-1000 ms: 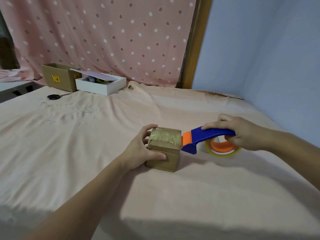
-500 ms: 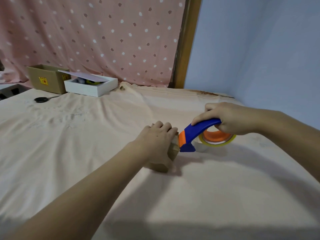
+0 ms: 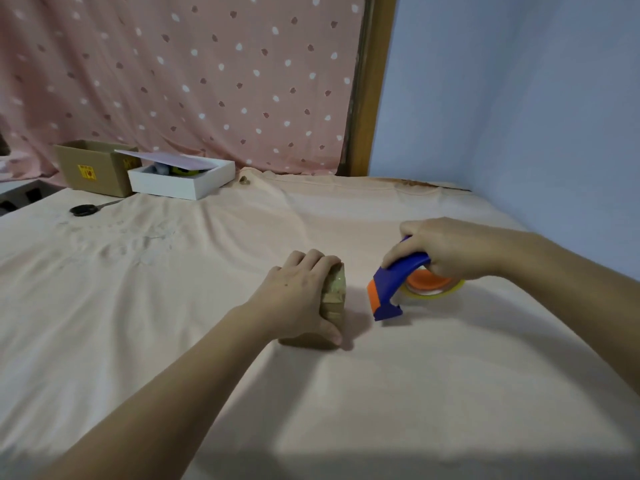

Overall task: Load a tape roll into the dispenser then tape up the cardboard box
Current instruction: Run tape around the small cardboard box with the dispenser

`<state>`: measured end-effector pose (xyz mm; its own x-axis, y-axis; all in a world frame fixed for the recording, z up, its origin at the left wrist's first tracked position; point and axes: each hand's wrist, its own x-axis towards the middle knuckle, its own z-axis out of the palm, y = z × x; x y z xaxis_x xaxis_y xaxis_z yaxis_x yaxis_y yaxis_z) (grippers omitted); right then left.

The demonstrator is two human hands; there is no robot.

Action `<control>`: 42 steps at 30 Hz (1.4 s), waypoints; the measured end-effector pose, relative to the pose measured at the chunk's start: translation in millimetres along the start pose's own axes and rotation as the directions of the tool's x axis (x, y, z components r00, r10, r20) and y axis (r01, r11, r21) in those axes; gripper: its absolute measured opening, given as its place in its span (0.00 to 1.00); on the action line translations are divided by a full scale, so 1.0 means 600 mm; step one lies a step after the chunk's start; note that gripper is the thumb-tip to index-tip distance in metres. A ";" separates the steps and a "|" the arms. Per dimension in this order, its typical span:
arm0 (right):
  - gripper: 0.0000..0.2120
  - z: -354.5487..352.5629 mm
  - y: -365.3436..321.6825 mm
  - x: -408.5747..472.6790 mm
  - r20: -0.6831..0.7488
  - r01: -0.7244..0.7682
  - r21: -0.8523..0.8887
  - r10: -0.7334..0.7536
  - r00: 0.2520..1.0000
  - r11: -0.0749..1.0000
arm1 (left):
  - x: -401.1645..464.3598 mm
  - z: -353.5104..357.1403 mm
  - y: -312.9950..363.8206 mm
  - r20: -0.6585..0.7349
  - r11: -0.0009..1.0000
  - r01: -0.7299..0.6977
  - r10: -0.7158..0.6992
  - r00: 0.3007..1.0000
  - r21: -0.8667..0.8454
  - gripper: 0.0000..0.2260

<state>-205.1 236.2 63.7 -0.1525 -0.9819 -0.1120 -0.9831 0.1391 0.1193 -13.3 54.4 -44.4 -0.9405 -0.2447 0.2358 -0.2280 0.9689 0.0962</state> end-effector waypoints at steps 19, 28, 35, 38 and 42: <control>0.31 0.181 0.013 -0.054 -0.438 -0.028 0.593 0.351 0.828 0.805 | -0.020 0.006 -0.008 -0.042 0.993 0.036 -0.041 0.998 -0.116 0.55; 0.25 0.232 -0.008 -0.073 -0.346 -0.032 0.806 0.514 0.785 0.592 | -0.022 0.004 -0.003 -0.054 0.994 0.054 -0.059 0.997 -0.096 0.55; 0.28 0.233 0.007 -0.075 -0.395 -0.086 0.655 0.437 0.808 0.751 | -0.024 0.004 -0.003 -0.061 0.992 0.056 -0.063 0.996 -0.112 0.54; 0.26 0.237 0.001 -0.066 -0.447 -0.061 0.645 0.441 0.779 0.762 | -0.026 0.002 -0.006 -0.061 0.988 0.052 -0.061 0.996 -0.143 0.53; 0.26 0.237 -0.016 -0.054 -0.448 -0.040 0.664 0.439 0.779 0.747 | -0.033 -0.006 -0.016 -0.065 0.972 0.054 -0.070 0.995 -0.230 0.52</control>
<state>-205.4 284.8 -74.2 -0.5051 -0.7611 0.4070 -0.7957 0.2279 -0.5612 8.3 49.8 -46.2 -0.9037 -0.3142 0.2908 -0.2141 0.9199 0.3287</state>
